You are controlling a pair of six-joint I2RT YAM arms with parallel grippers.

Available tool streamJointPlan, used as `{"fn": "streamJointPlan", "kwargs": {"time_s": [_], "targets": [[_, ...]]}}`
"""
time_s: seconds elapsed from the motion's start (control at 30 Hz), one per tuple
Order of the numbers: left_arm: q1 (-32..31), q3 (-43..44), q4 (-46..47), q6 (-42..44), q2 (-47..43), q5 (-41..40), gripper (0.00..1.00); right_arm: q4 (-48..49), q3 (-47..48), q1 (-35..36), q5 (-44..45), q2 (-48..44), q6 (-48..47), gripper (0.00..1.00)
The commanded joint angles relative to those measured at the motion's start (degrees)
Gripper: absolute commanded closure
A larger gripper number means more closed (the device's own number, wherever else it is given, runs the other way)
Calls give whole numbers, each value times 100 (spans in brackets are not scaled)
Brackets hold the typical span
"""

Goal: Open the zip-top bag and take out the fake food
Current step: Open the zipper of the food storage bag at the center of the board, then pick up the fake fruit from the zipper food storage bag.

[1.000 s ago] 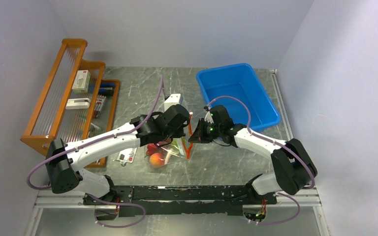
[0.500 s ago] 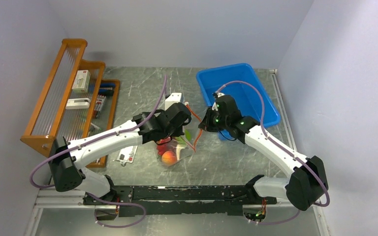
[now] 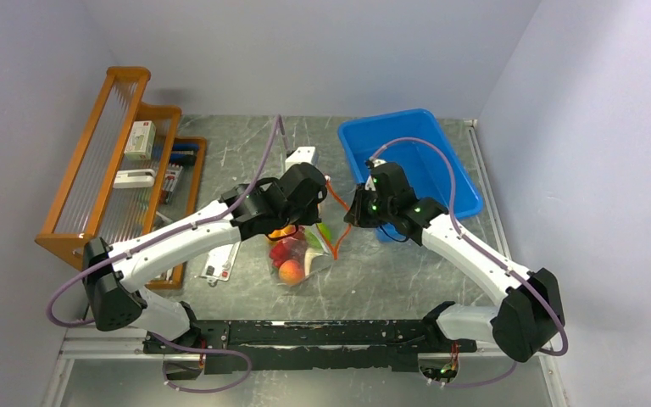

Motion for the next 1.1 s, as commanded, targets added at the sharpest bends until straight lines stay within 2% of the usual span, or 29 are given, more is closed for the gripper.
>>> {"fn": "streamJointPlan", "kwargs": {"time_s": [0.0, 0.07, 0.2, 0.33, 0.4, 0.53, 0.7, 0.87, 1.07], "targets": [[42, 535, -470, 219, -115, -43, 93, 73, 267, -5, -50, -57, -68, 90], [45, 697, -667, 225, -73, -42, 93, 95, 266, -5, 67, -108, -93, 100], [45, 926, -1120, 225, -56, -359, 93, -285, 392, -5, 554, -106, -120, 100], [45, 894, -965, 479, -120, -304, 93, -424, 412, -5, 542, -167, -156, 87], [46, 842, -710, 628, -84, -7, 93, -375, 579, -3, 444, -247, -132, 77], [46, 848, -469, 694, 98, 406, 93, -282, 862, 0, 191, -386, -164, 74], [47, 865, -307, 713, 230, 578, 93, 518, 753, -5, -934, -559, -179, 73], [49, 801, -187, 699, 202, 645, 93, 787, 552, 1, -1825, 72, 59, 80], [56, 698, -175, 607, 92, 689, 91, 1222, -142, 3, -1873, 410, 215, 81]]}}
